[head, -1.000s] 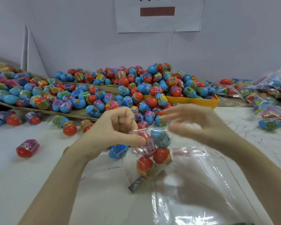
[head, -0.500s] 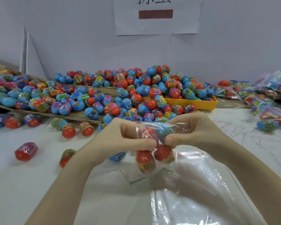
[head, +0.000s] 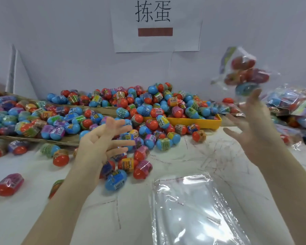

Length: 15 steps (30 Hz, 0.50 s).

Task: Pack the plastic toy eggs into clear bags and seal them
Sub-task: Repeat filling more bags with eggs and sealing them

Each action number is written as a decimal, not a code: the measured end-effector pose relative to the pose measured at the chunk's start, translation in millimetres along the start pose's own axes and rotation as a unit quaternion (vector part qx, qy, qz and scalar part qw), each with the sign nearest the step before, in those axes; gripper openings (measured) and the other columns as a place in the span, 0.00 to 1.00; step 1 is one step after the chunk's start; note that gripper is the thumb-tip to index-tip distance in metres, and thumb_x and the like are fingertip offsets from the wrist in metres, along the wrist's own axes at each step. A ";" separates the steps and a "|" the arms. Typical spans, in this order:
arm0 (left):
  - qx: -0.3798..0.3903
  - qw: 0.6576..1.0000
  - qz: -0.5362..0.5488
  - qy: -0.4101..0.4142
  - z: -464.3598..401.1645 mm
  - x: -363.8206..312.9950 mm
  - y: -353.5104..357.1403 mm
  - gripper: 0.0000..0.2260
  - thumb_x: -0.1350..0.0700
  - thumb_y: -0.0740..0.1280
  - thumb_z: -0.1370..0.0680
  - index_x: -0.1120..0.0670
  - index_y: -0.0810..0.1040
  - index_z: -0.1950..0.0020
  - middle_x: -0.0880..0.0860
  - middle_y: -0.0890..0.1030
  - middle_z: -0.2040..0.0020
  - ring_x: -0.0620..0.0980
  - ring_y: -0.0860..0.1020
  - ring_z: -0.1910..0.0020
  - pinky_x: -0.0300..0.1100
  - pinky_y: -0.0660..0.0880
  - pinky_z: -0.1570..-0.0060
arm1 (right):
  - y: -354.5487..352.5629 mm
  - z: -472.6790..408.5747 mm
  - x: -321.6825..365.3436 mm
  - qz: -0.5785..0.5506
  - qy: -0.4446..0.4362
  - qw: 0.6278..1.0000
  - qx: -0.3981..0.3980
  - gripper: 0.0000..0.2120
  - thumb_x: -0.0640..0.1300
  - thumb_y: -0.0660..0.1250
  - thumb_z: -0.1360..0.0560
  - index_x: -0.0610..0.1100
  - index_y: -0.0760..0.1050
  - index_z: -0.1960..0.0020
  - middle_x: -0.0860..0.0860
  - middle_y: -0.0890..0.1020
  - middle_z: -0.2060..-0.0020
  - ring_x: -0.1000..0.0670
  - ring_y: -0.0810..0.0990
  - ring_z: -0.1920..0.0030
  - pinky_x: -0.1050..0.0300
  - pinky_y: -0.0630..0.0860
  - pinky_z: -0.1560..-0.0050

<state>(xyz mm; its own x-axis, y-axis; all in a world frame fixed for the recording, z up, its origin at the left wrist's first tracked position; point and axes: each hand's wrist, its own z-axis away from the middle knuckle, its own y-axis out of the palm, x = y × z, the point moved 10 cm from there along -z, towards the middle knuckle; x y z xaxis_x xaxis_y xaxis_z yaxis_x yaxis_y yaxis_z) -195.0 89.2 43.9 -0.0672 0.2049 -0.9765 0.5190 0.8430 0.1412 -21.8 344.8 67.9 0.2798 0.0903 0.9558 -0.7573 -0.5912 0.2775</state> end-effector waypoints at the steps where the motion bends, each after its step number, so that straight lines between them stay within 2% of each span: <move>1: -0.025 1.000 0.012 -0.003 0.0 0.3 -2.9 0.29 0.31 0.61 0.45 0.49 0.80 0.56 0.45 0.85 0.60 0.47 0.83 0.66 0.32 0.76 0.72 | -9.6 0.4 -2.8 0.007 0.019 0.999 -0.036 0.41 0.70 0.55 0.36 0.53 0.56 0.27 0.49 0.63 0.28 0.44 0.71 0.35 0.37 0.69 0.39; 2: -0.035 0.999 0.017 -0.009 1.0 2.2 -2.3 0.29 0.31 0.61 0.45 0.50 0.80 0.57 0.46 0.85 0.61 0.47 0.83 0.68 0.32 0.76 0.73 | -10.5 1.8 -6.4 0.012 0.034 0.998 -0.041 0.39 0.71 0.51 0.32 0.55 0.50 0.26 0.49 0.59 0.26 0.43 0.68 0.33 0.34 0.66 0.38; 3: -0.031 0.999 0.011 -0.015 2.6 4.9 2.5 0.27 0.31 0.62 0.45 0.50 0.81 0.59 0.46 0.85 0.62 0.47 0.82 0.70 0.32 0.75 0.74 | -4.6 5.3 -9.1 0.016 0.042 0.999 -0.024 0.35 0.70 0.46 0.29 0.56 0.48 0.25 0.48 0.58 0.26 0.42 0.69 0.34 0.34 0.67 0.39; 5: 0.007 0.999 -0.037 -0.028 7.4 12.8 20.0 0.22 0.34 0.64 0.43 0.49 0.84 0.65 0.47 0.84 0.64 0.45 0.80 0.73 0.31 0.73 0.76 | 23.8 14.2 -14.0 0.018 0.043 0.996 0.072 0.34 0.69 0.42 0.27 0.56 0.48 0.25 0.49 0.60 0.27 0.45 0.78 0.44 0.41 0.74 0.46; 6: 0.034 0.997 -0.059 -0.042 10.4 19.4 31.2 0.19 0.35 0.64 0.43 0.47 0.84 0.67 0.47 0.84 0.65 0.45 0.80 0.73 0.32 0.73 0.77 | 44.6 22.5 -17.0 0.006 0.048 0.988 0.145 0.36 0.70 0.41 0.30 0.56 0.48 0.25 0.49 0.63 0.28 0.45 0.81 0.49 0.45 0.77 0.50; 8: 0.097 0.988 -0.077 -0.097 19.3 36.7 54.8 0.19 0.35 0.64 0.44 0.47 0.84 0.67 0.46 0.84 0.66 0.44 0.81 0.71 0.36 0.75 0.73 | 89.9 51.0 -27.2 -0.029 0.096 0.945 0.312 0.39 0.72 0.42 0.34 0.59 0.49 0.26 0.51 0.69 0.31 0.43 0.83 0.53 0.49 0.80 0.55; 10: 0.171 0.972 -0.039 -0.157 30.2 53.9 76.7 0.24 0.35 0.68 0.42 0.52 0.84 0.60 0.47 0.85 0.61 0.44 0.83 0.63 0.39 0.78 0.68 | 119.8 82.7 -38.6 -0.049 0.150 0.890 0.429 0.37 0.74 0.43 0.37 0.63 0.54 0.30 0.52 0.73 0.35 0.43 0.83 0.53 0.49 0.80 0.55; 12: 0.255 0.950 0.003 -0.182 44.3 56.4 95.4 0.21 0.38 0.73 0.36 0.53 0.84 0.53 0.50 0.85 0.54 0.47 0.83 0.55 0.39 0.78 0.65 | 132.3 101.2 -50.4 -0.029 0.180 0.860 0.476 0.37 0.74 0.42 0.38 0.65 0.56 0.32 0.54 0.75 0.38 0.45 0.82 0.49 0.50 0.79 0.52; 14: 0.303 0.939 -0.009 -0.164 54.3 49.4 100.8 0.13 0.46 0.72 0.35 0.51 0.85 0.55 0.52 0.85 0.54 0.50 0.83 0.58 0.38 0.78 0.65 | 136.0 107.5 -57.3 0.002 0.193 0.852 0.486 0.38 0.73 0.41 0.40 0.65 0.53 0.31 0.57 0.76 0.39 0.45 0.80 0.44 0.48 0.79 0.48; 15: 0.301 0.942 -0.030 -0.142 54.4 45.3 98.7 0.09 0.49 0.73 0.34 0.51 0.85 0.56 0.53 0.85 0.56 0.51 0.83 0.60 0.37 0.78 0.65 | 137.2 109.0 -58.2 0.010 0.196 0.851 0.487 0.39 0.72 0.40 0.41 0.65 0.51 0.30 0.57 0.75 0.39 0.45 0.79 0.44 0.48 0.79 0.49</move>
<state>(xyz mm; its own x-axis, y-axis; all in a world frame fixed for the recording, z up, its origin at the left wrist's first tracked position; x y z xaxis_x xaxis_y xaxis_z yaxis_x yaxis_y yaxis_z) -100.5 154.7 4.7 0.0748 -0.0474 -0.9961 0.9168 0.3962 0.0500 -77.6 171.0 39.8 -0.0913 0.2192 0.9714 0.1428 -0.9625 0.2306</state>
